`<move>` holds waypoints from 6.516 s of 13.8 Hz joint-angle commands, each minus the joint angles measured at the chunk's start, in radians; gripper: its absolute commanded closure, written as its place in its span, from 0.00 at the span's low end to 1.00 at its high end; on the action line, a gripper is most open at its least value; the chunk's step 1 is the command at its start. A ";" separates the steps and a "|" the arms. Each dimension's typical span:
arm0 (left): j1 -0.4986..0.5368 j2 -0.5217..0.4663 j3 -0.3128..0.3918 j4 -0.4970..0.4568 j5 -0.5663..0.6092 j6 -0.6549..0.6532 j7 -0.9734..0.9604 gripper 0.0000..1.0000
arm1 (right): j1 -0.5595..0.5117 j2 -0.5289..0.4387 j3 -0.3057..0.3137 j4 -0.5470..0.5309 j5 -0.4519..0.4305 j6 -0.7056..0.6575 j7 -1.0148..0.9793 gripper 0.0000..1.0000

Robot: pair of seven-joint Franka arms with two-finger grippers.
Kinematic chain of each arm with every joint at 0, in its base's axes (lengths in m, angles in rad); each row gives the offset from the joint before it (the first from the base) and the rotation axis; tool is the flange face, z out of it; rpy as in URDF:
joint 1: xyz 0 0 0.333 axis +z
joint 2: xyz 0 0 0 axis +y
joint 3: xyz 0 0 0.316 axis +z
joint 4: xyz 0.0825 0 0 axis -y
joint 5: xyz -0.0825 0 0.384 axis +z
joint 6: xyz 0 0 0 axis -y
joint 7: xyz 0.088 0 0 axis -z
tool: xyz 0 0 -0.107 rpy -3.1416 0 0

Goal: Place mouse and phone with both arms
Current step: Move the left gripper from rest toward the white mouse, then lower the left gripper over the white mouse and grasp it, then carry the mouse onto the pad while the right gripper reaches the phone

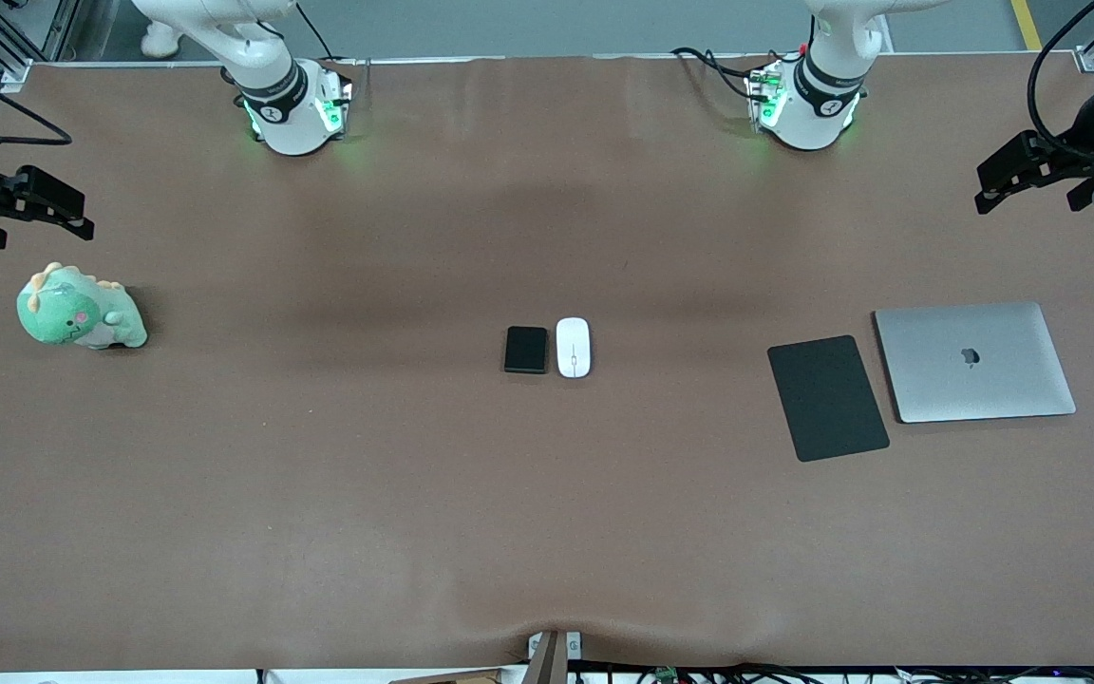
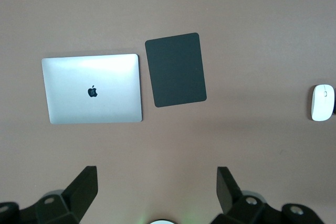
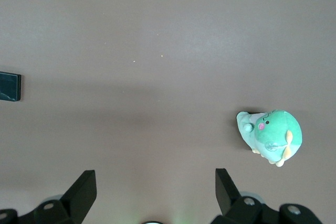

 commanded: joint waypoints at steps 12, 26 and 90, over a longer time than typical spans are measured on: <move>-0.088 0.153 -0.077 -0.124 -0.024 0.255 -0.162 0.00 | -0.018 0.007 0.010 0.013 -0.006 -0.012 -0.019 0.00; -0.506 0.625 -0.111 -0.175 0.053 0.890 -0.776 0.00 | -0.019 0.007 0.010 0.013 -0.006 -0.012 -0.020 0.00; 0.060 0.647 -0.079 -0.425 0.312 1.092 -0.246 0.49 | 0.607 0.605 0.015 0.017 0.236 0.563 0.601 0.00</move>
